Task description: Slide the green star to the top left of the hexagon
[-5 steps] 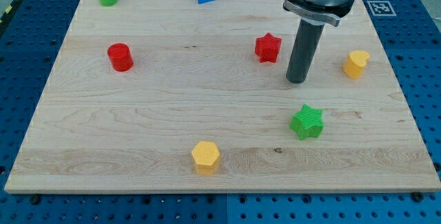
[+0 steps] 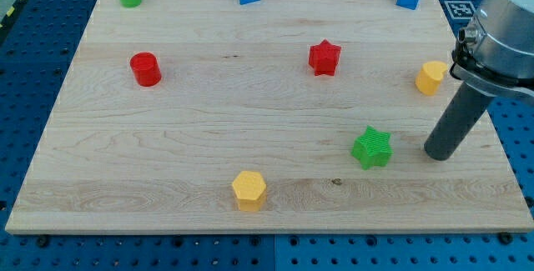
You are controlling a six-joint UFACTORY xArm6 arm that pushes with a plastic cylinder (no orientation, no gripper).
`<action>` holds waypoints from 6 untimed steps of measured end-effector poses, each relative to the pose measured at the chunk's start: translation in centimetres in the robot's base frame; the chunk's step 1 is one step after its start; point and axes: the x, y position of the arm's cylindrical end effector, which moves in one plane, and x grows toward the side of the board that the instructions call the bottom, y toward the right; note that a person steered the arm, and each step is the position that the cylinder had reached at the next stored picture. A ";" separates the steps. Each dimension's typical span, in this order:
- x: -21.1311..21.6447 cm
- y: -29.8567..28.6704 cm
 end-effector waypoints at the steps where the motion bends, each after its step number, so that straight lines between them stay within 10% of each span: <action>1: -0.2 -4.2; 6: -1.0 -21.4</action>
